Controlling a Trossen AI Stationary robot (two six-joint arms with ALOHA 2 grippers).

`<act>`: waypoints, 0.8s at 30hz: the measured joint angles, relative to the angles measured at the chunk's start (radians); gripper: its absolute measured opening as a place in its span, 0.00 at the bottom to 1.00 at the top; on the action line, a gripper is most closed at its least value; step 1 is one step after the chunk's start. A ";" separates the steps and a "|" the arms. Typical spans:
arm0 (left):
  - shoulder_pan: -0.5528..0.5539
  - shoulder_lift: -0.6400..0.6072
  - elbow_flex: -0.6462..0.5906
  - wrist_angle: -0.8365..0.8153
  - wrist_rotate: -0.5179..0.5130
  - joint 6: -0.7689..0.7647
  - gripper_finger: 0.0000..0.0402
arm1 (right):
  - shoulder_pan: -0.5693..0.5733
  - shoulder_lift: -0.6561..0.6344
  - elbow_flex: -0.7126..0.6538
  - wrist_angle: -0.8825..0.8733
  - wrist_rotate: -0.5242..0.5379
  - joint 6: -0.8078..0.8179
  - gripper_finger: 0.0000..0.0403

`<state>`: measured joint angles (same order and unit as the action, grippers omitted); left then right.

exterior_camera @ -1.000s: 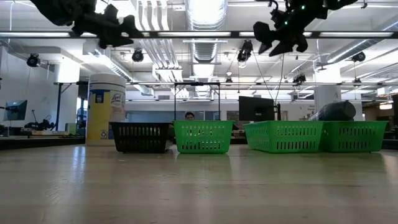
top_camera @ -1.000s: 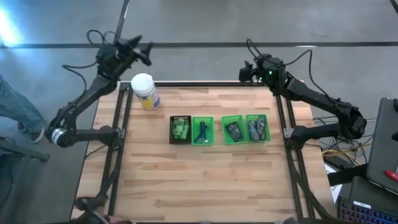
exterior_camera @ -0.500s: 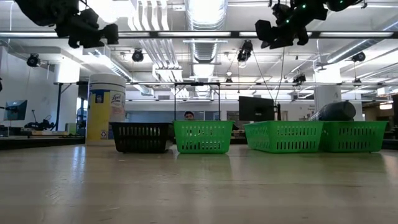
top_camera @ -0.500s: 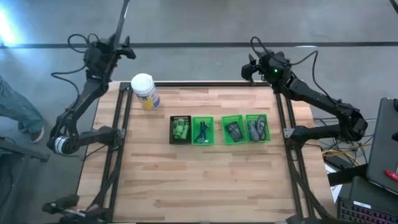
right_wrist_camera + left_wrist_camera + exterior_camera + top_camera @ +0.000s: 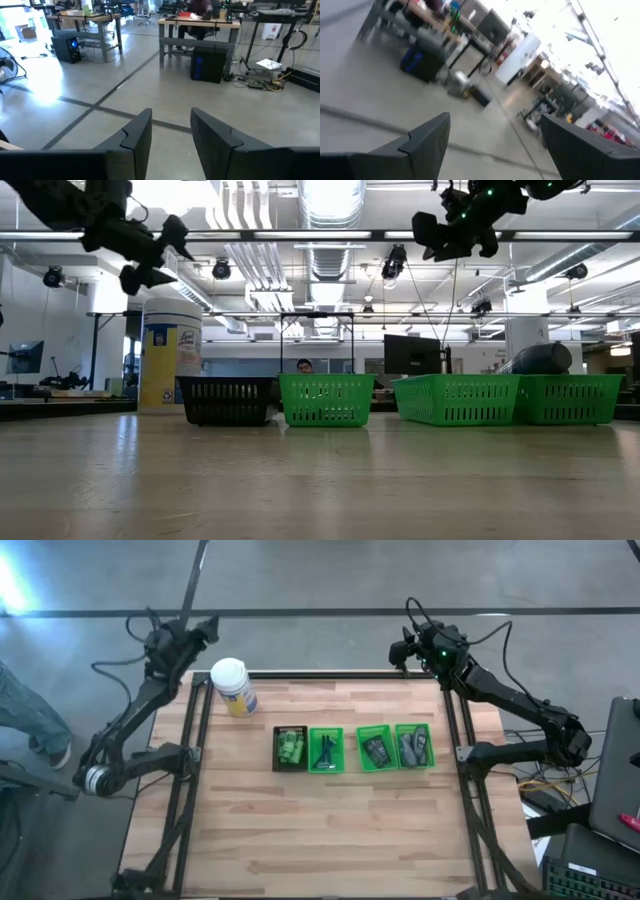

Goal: Pick & Place Travel size toiletries
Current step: Return to Home Position

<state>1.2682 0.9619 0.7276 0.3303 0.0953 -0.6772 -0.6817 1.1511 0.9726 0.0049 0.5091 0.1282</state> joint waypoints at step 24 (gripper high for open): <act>0.219 -0.740 -0.354 -0.118 0.638 0.676 0.78 | 0.003 -0.002 -0.008 0.029 -0.012 0.209 0.14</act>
<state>1.4867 0.2218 0.3734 0.2123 0.7335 -0.0014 -0.6785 1.1492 0.9649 0.0338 0.4970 0.3375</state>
